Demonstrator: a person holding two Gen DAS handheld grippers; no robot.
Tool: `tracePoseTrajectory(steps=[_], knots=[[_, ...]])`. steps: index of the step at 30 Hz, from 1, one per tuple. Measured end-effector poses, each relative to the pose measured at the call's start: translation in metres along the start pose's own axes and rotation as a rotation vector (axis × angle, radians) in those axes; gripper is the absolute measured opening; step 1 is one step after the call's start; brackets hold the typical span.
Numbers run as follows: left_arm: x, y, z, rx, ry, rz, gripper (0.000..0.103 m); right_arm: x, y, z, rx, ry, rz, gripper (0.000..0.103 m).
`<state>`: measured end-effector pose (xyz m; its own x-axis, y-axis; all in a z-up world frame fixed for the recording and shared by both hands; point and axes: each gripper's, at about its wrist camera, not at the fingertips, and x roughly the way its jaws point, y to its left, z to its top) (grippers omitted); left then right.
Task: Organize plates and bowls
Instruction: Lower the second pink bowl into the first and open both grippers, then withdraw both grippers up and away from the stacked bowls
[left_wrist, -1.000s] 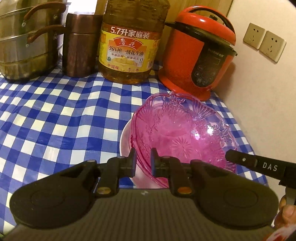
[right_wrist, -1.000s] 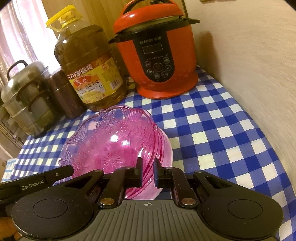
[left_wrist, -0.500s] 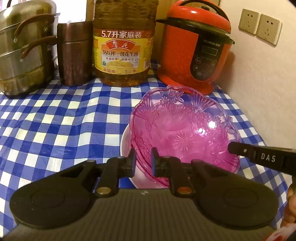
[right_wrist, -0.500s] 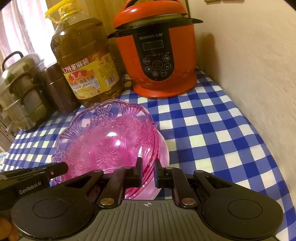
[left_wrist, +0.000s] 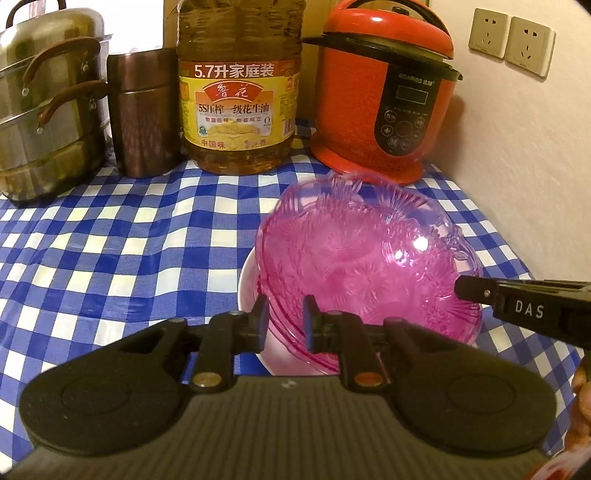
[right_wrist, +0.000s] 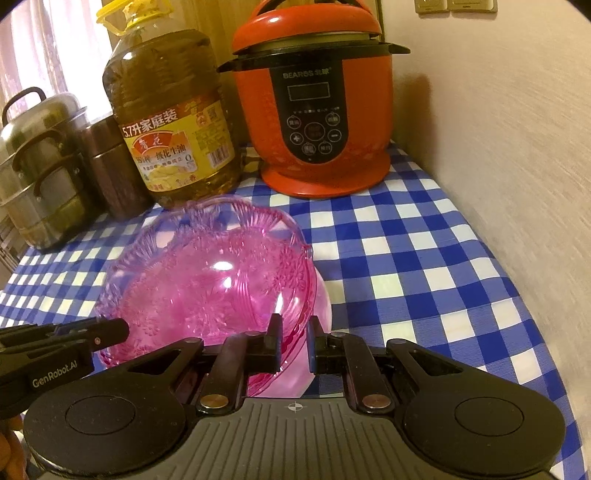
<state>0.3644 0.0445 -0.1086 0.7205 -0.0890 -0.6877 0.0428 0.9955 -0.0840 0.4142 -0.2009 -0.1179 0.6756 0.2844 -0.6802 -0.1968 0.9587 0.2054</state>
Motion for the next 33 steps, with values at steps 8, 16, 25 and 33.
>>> tracePoseTrajectory(steps=[8, 16, 25, 33], knots=[[0.001, 0.002, -0.001, -0.015, -0.008, 0.006, 0.026, 0.002, -0.006, -0.001, 0.022, -0.012, 0.009, 0.052], [-0.006, 0.008, 0.002, -0.063, -0.038, -0.016, 0.027, -0.004, -0.009, 0.002, 0.057, -0.042, 0.026, 0.053], [-0.013, 0.017, 0.004, -0.133, -0.053, -0.047, 0.027, -0.011, -0.013, 0.003, 0.096, -0.056, 0.041, 0.053], [-0.03, 0.018, 0.007, -0.174, -0.066, -0.073, 0.027, -0.032, -0.016, 0.004, 0.152, -0.092, 0.067, 0.053]])
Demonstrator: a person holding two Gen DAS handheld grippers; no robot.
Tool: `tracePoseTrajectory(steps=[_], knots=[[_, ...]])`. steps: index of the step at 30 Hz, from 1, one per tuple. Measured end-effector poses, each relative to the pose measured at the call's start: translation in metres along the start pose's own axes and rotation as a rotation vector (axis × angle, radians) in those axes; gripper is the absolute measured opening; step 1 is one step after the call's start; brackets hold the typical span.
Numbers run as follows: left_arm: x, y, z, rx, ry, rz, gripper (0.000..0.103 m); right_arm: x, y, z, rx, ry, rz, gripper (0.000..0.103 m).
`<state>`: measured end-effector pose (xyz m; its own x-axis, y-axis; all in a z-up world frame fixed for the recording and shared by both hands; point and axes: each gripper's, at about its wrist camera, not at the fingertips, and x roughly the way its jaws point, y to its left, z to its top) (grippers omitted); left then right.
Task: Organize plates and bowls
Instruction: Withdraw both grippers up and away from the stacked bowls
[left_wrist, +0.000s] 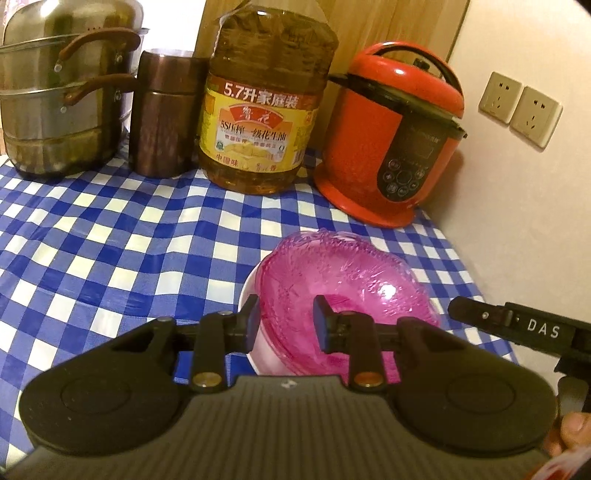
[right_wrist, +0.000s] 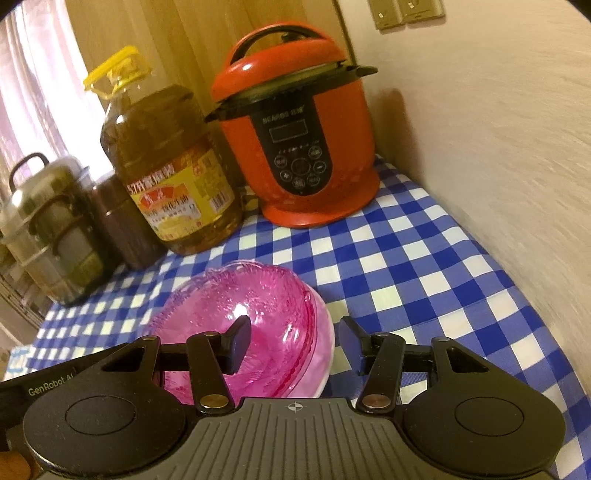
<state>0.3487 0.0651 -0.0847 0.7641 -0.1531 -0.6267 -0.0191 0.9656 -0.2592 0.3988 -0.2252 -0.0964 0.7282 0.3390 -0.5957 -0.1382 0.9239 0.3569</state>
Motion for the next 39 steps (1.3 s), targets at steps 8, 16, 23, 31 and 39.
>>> tracePoseTrajectory(steps=[8, 16, 23, 31, 39], knots=[[-0.04, -0.012, -0.007, 0.019, 0.007, 0.019, 0.027, -0.032, 0.008, -0.005, 0.015, 0.015, 0.045, 0.053], [-0.09, -0.022, -0.038, 0.024, 0.035, 0.024, 0.03, -0.077, 0.013, -0.037, 0.006, 0.048, 0.066, 0.053], [-0.137, -0.026, -0.065, 0.033, 0.044, 0.044, 0.034, -0.126, 0.021, -0.067, -0.023, 0.063, 0.071, 0.053], [-0.179, -0.026, -0.091, 0.029, 0.053, 0.063, 0.038, -0.171, 0.031, -0.104, -0.026, 0.113, 0.065, 0.054], [-0.213, -0.025, -0.121, 0.0, 0.076, 0.084, 0.047, -0.2, 0.045, -0.127, -0.031, 0.16, 0.062, 0.061]])
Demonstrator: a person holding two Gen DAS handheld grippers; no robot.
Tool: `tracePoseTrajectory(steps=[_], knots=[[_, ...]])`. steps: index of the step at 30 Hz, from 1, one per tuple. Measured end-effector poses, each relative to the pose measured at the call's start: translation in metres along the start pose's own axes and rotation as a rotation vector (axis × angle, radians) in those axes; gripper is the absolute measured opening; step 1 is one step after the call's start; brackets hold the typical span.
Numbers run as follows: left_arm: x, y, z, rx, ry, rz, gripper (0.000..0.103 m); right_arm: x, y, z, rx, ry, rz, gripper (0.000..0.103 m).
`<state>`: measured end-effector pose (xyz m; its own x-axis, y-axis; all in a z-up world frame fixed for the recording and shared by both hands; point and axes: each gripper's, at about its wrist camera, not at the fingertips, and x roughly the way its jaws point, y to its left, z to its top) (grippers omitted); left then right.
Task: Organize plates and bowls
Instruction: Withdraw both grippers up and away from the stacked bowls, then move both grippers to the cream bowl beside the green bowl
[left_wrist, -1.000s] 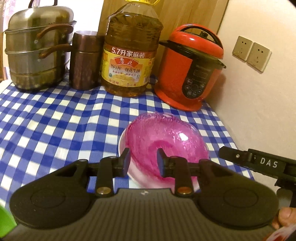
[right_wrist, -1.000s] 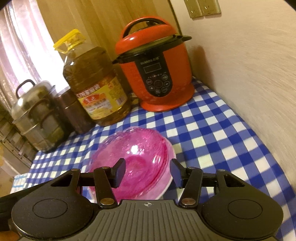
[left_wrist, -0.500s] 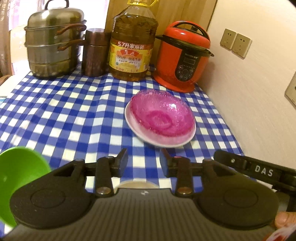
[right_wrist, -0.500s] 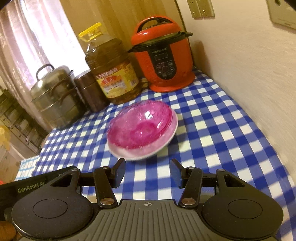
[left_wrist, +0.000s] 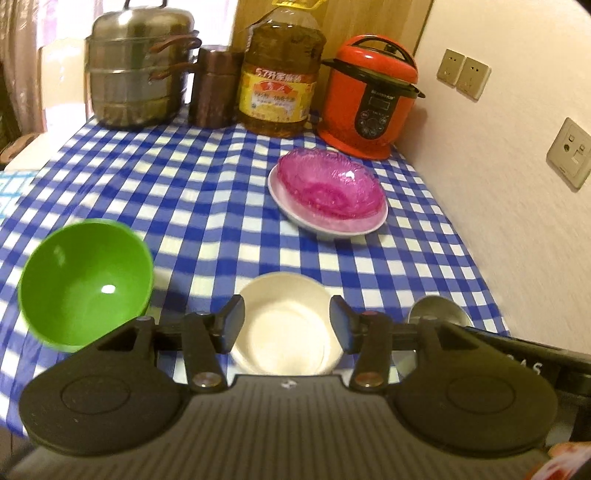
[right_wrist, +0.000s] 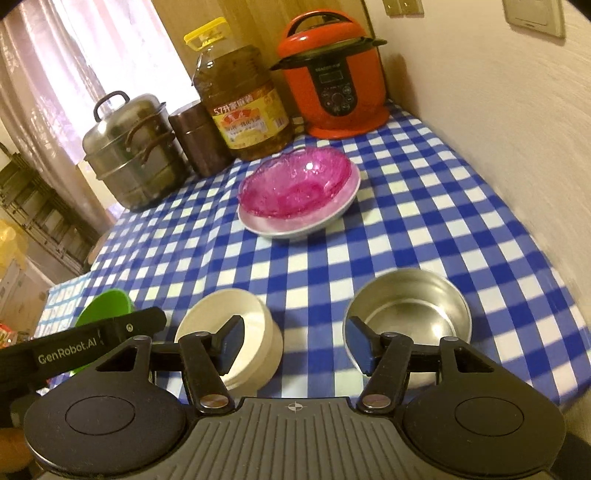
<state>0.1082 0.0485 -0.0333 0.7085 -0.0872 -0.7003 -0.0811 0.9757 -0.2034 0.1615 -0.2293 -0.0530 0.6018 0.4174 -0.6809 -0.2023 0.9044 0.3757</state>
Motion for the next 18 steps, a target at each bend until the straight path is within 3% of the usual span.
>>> tracePoseTrajectory(steps=[7, 18], knots=[[-0.015, 0.011, -0.02, -0.08, 0.012, 0.026, 0.051, -0.012, 0.006, -0.013, -0.011, 0.029, -0.01, 0.062], [-0.009, 0.032, -0.036, -0.141, 0.09, 0.052, 0.051, -0.007, 0.017, -0.013, -0.035, 0.064, 0.019, 0.062]])
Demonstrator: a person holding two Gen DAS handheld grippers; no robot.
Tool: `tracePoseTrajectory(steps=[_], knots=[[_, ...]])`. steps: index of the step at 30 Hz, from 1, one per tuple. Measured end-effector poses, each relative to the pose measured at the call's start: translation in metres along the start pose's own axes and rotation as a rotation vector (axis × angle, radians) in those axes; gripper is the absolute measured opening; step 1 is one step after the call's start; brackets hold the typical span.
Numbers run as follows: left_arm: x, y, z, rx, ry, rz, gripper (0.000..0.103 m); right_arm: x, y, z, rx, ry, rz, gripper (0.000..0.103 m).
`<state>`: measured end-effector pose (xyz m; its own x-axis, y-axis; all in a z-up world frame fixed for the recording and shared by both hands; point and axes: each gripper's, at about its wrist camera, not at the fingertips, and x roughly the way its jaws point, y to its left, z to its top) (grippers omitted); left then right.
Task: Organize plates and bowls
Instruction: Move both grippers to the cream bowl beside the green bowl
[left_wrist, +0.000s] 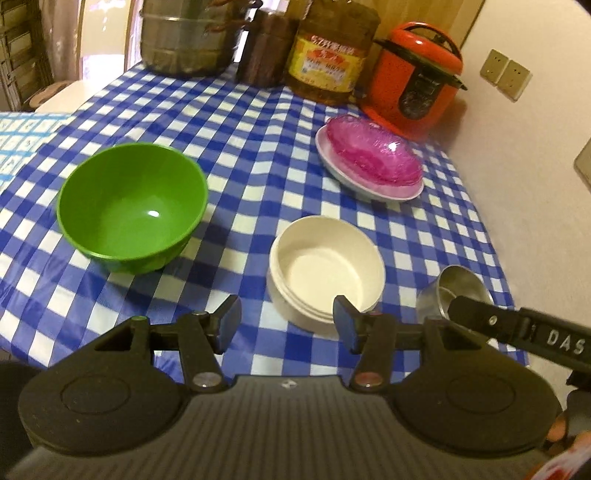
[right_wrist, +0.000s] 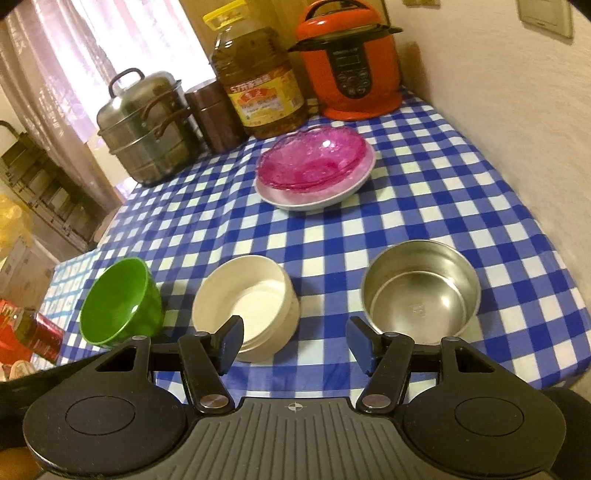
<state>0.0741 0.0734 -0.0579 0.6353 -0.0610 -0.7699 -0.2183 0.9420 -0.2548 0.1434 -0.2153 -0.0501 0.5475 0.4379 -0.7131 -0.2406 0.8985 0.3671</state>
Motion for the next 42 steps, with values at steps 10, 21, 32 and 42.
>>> tracePoseTrajectory(steps=[10, 21, 32, 42], knots=[[0.013, 0.006, 0.007, -0.018, 0.026, 0.005, 0.051, 0.023, 0.007, 0.01, -0.025, 0.021, 0.02, 0.062], [0.034, 0.012, 0.015, -0.058, 0.029, -0.006, 0.049, 0.05, 0.008, 0.016, -0.043, 0.052, 0.015, 0.061], [0.061, 0.017, 0.015, -0.117, 0.054, -0.015, 0.042, 0.081, 0.016, 0.021, -0.11, 0.086, 0.004, 0.061], [0.076, 0.017, 0.012, -0.156, 0.077, -0.034, 0.037, 0.108, 0.018, 0.019, -0.143, 0.142, -0.022, 0.051]])
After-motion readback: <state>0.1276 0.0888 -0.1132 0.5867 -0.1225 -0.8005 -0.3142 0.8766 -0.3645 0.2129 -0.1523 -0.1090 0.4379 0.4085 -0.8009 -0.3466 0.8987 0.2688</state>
